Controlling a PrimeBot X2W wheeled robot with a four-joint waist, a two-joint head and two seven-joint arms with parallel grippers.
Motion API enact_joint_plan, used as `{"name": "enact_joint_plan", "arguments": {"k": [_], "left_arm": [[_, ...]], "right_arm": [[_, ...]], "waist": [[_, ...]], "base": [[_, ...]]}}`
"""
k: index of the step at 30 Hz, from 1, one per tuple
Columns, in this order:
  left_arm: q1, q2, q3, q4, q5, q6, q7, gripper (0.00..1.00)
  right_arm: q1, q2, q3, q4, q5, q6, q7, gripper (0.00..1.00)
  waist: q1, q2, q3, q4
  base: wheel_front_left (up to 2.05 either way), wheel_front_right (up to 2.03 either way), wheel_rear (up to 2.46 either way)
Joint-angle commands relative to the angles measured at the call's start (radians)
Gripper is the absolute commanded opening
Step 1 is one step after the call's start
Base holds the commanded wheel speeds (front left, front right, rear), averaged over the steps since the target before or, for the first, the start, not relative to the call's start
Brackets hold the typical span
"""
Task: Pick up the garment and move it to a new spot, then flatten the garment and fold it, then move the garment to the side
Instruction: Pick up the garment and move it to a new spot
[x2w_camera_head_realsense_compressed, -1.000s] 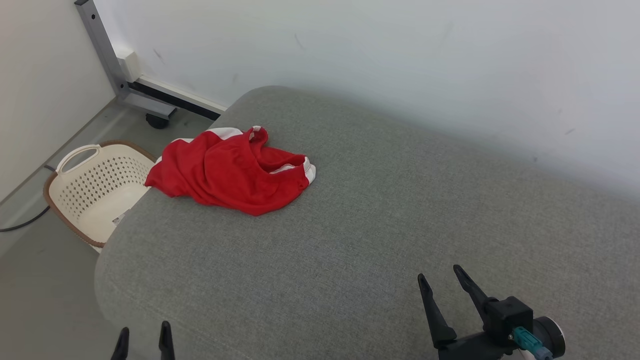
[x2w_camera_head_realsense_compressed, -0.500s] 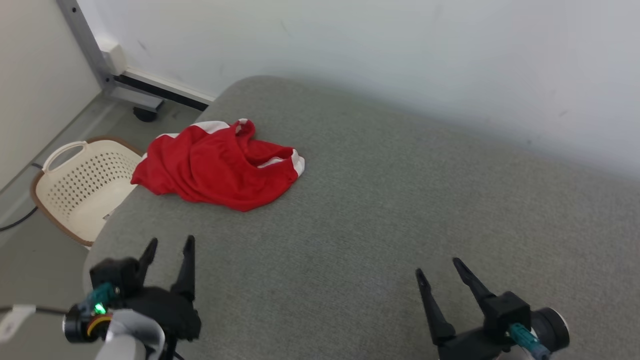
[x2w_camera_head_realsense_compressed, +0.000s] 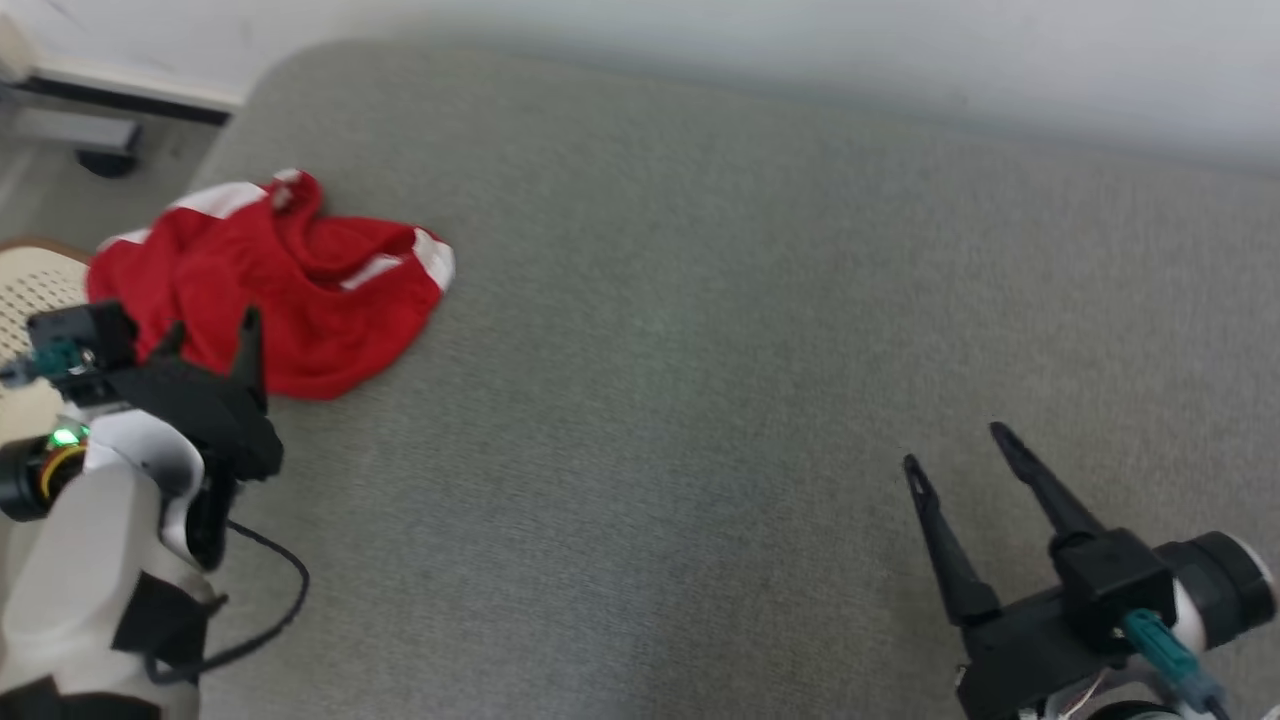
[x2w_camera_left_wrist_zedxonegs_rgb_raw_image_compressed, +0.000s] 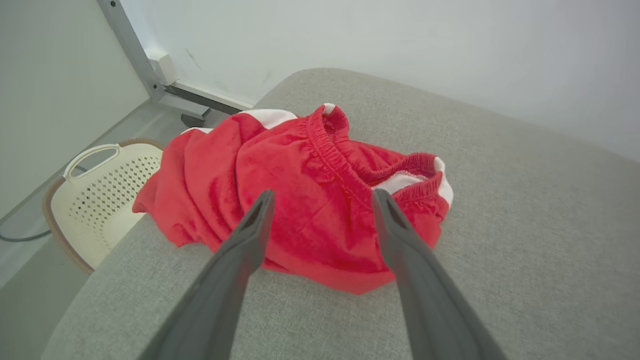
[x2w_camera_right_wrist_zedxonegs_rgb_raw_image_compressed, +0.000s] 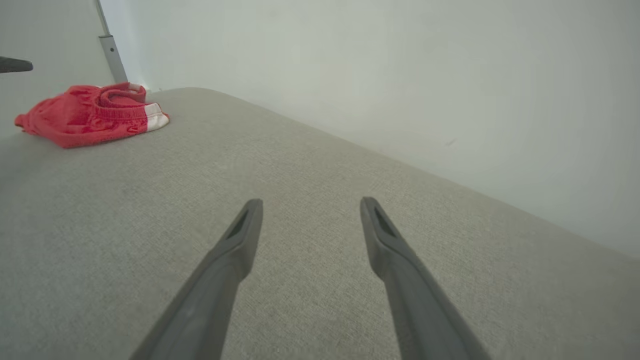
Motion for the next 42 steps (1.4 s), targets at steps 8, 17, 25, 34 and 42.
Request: {"name": "enact_joint_plan", "arguments": {"k": [8,17,25,34,42], "left_arm": [[-0.149,0.033,0.079,0.122,-0.079,0.059,0.054,1.00],[-0.172,0.037,0.105,0.259,-0.088,0.175,0.053,1.00],[-0.155,0.063,0.070,0.303,-0.068,0.122,-0.005,0.00],[-0.221,0.198,0.029,0.240,-0.020,0.075,-0.034,0.00],[-0.180,0.203,-0.026,0.059,0.001,0.036,-0.049,0.00]], "right_arm": [[0.035,-0.039,-0.038,-0.146,-0.010,-0.002,0.039,1.00],[0.068,-0.039,-0.043,-0.193,-0.011,-0.002,0.047,1.00],[0.044,-0.020,0.003,-0.129,0.012,-0.002,0.020,1.00],[-0.035,0.056,0.055,0.022,0.049,-0.002,-0.068,1.00],[-0.033,0.119,-0.003,0.164,0.061,-0.002,-0.155,1.00]], "waist": [[-0.0002,-0.0002,0.305,-0.147],[-0.0002,-0.0002,0.339,-0.139],[-0.0002,-0.0002,0.246,-0.147],[-0.0002,-0.0002,0.061,-0.227],[-0.0002,-0.0002,-0.147,-0.336]], "base": [[0.00,0.00,0.00],[0.00,0.00,0.00],[0.00,0.00,0.00],[0.00,0.00,0.00],[0.00,0.00,0.00]]}}
